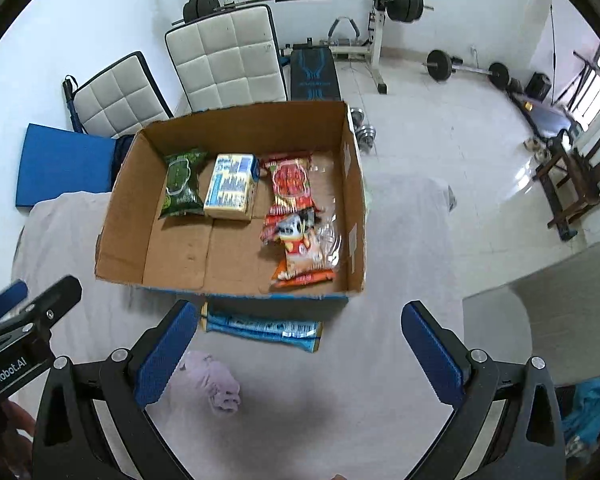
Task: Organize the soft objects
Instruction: 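Grasp the lilac towel with left tool while right tool grasps blue ice-pop wrapper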
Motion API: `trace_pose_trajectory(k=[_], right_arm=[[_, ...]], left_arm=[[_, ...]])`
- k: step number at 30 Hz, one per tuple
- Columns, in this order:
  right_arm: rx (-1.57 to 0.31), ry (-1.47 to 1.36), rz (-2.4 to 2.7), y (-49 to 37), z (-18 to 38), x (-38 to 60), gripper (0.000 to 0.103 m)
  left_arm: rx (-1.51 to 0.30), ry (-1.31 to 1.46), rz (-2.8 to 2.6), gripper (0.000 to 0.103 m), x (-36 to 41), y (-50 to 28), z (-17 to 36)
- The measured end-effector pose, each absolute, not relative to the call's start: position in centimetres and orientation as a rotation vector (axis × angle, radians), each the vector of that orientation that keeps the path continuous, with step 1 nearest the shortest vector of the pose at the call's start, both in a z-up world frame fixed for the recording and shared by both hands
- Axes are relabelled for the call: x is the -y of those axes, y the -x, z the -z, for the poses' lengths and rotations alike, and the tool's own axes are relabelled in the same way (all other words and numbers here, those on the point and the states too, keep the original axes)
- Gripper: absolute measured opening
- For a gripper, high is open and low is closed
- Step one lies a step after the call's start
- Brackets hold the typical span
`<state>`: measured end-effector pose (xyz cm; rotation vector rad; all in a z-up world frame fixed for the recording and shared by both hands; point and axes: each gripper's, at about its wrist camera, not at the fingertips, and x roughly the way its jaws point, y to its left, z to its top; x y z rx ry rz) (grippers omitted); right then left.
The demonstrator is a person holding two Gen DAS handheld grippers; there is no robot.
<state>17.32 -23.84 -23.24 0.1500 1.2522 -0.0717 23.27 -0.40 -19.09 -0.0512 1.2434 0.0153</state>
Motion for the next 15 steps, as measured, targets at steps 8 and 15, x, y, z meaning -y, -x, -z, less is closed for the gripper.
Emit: trace_pose_trajectory(k=[8, 15], right_arm=[[-1.415, -0.212, 0.030, -15.1, 30.5, 26.0, 0.103], [-1.464, -0.160, -0.008, -15.6, 35.0, 26.2, 0.103]], left_arm=[[-1.522, 0.160, -0.045, 0.100, 0.7, -21.3, 30.1], [-1.686, 0.265, -0.036, 0.097, 2.0, -21.1, 38.6]])
